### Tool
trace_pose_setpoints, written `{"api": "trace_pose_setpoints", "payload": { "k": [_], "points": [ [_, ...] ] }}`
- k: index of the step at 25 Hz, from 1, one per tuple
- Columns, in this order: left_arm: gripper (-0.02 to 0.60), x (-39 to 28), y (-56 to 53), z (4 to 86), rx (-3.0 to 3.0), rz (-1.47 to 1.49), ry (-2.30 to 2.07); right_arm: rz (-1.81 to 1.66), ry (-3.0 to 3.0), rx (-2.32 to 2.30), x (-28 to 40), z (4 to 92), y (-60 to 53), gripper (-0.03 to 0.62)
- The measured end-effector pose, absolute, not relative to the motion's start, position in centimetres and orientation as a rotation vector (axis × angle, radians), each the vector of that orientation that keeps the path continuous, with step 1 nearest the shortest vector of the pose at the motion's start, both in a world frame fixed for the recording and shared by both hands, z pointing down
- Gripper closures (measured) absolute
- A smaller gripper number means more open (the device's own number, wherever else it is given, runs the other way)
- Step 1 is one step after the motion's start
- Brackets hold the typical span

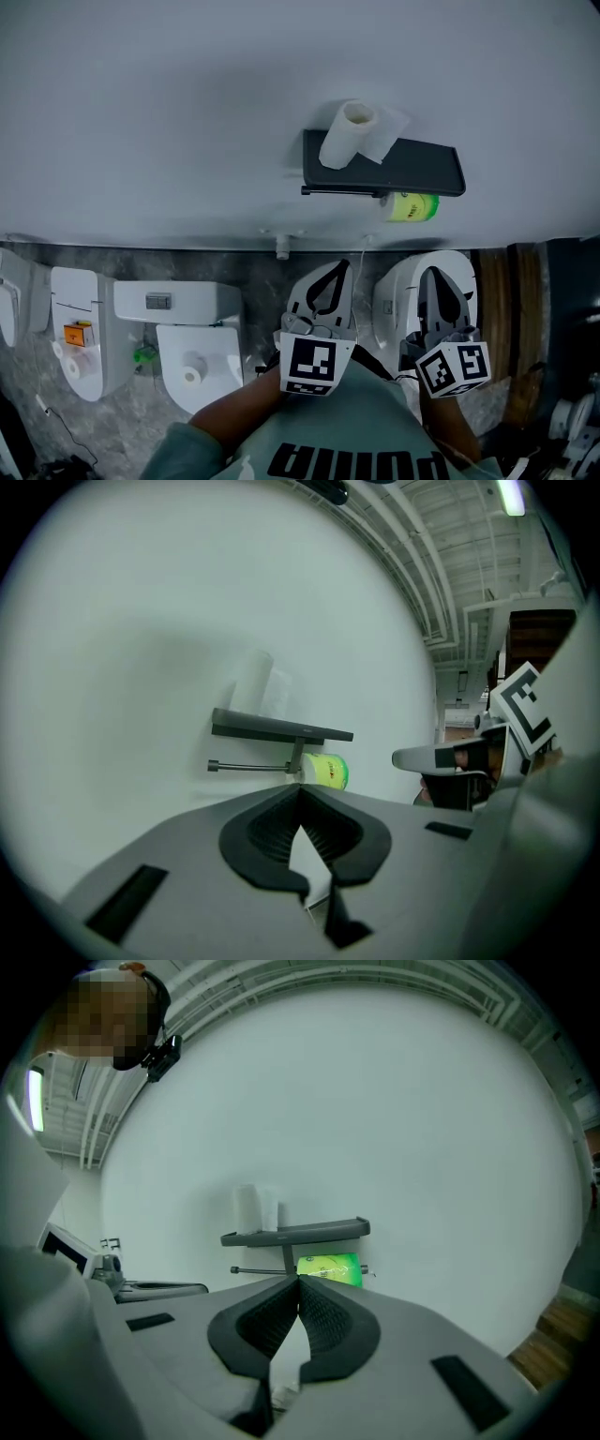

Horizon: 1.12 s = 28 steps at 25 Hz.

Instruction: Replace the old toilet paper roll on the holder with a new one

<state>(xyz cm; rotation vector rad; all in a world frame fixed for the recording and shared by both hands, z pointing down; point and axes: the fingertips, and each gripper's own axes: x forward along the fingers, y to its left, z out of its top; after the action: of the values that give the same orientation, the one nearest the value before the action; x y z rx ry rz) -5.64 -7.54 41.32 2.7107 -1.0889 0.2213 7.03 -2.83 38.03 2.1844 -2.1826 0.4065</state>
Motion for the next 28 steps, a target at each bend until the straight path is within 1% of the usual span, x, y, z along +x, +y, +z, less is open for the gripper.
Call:
{"api": "trace_pose_setpoints", "payload": {
  "k": [6, 12, 18, 22, 28],
  "points": [
    [0.574, -6.0, -4.6, 40.7, 2.694, 0.241, -1.198, 0.343, -2.289, 2.098, 6.9, 37.5, 0.6, 0.585],
    [0.574, -2.9, 2.2, 40.8, 2.648, 0.282, -1.285, 0.294, -2.394, 1.996, 10.2, 37.1, 7.4, 0.585],
    [0.574, -0.5, 10.5, 41.5, 2.580, 0.349, -1.395, 0.311, -2.469, 1.898, 13.7, 38.6, 14.4, 0.585],
    [0.574, -0.1, 14.5, 41.5, 2.555, 0.368, -1.441, 0.354, -2.506, 1.869, 14.8, 39.1, 17.5, 0.585],
    [0.574, -0.3, 17.6, 40.3, 2.586, 0.386, -1.499, 0.332, -2.527, 1.857, 15.7, 38.2, 20.7, 0.585]
  ]
}}
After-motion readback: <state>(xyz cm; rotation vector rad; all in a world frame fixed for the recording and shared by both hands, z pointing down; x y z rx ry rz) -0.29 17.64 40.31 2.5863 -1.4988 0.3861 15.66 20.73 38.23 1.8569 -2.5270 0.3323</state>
